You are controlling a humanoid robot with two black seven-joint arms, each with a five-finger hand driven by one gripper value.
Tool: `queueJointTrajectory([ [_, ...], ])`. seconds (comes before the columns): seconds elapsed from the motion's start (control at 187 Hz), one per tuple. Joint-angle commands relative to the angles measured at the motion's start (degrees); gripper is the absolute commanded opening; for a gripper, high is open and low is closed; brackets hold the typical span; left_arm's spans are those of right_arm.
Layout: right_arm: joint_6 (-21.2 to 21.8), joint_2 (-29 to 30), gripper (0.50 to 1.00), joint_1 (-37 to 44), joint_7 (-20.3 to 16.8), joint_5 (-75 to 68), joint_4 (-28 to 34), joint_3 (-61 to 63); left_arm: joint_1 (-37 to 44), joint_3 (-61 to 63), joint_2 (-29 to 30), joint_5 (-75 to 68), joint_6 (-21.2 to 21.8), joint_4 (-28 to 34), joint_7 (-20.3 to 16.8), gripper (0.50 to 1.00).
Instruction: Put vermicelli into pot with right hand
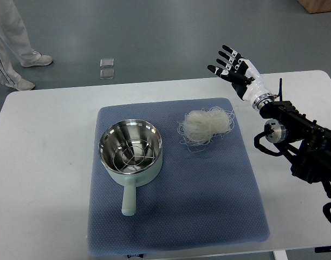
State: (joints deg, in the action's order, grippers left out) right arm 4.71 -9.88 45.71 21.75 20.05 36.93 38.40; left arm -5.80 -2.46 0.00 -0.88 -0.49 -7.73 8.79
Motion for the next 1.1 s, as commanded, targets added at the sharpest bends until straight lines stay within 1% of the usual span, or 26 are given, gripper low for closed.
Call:
queueJointTrajectory([
  [0.0, 0.0, -2.5, 0.915, 4.0, 0.0, 1.2, 0.1, -8.0, 0.0, 0.0, 0.0, 0.0, 0.0, 0.0, 0.0, 1.0],
  [0.102, 0.4, -5.7, 0.915, 10.1, 0.1, 4.4, 0.1, -17.9, 0.0, 0.0, 0.0, 0.0, 0.0, 0.0, 0.0, 1.0],
  [0.16, 1.8, -7.1, 0.915, 14.0, 0.2, 6.0, 0.0, -24.0, 0.0, 0.0, 0.0, 0.0, 0.1, 0.0, 0.0, 1.0],
  [0.273, 4.5, -7.9, 0.915, 20.9, 0.3, 7.7, 0.0, -33.7, 0.0, 0.0, 0.0, 0.0, 0.1, 0.0, 0.0, 1.0],
  [0.417, 5.9, -7.0, 0.915, 29.2, 0.5, 12.9, 0.0, -46.5, 0.0, -0.1, 0.0, 0.1, 0.0, 0.0, 0.0, 1.0],
  [0.492, 6.2, -6.3, 0.915, 33.6, 1.5, 17.4, 0.0, -53.3, 0.0, -0.2, 0.0, 0.1, 0.0, 0.0, 0.0, 1.0],
  [0.561, 6.4, -4.0, 0.915, 36.7, 2.5, 20.9, 0.0, -59.0, 0.0, -0.2, 0.0, 0.2, 0.0, 0.0, 0.0, 1.0],
  [0.615, 7.1, -3.1, 0.915, 37.9, 2.9, 22.4, 0.1, -61.6, 0.0, -0.2, 0.0, 0.3, 0.0, 0.0, 0.0, 1.0],
  [0.705, 10.1, -2.2, 0.915, 39.9, 3.1, 23.8, 0.5, -65.4, 0.0, -0.2, 0.0, 0.3, 0.0, 0.0, 0.0, 1.0],
  [0.812, 13.3, 0.1, 0.915, 40.1, 3.0, 24.3, 0.7, -67.6, 0.0, -0.2, 0.0, 0.3, 0.1, 0.0, 0.0, 1.0],
  [0.978, 13.7, 2.8, 0.915, 39.5, 2.6, 27.2, 0.7, -71.8, 0.0, -0.2, 0.0, 0.3, 0.0, 0.1, 0.0, 1.0],
  [1.096, 13.5, 3.0, 0.913, 38.8, 2.4, 28.0, 0.6, -73.8, 0.0, -0.1, 0.0, 0.3, 0.0, 0.1, 0.0, 1.0],
])
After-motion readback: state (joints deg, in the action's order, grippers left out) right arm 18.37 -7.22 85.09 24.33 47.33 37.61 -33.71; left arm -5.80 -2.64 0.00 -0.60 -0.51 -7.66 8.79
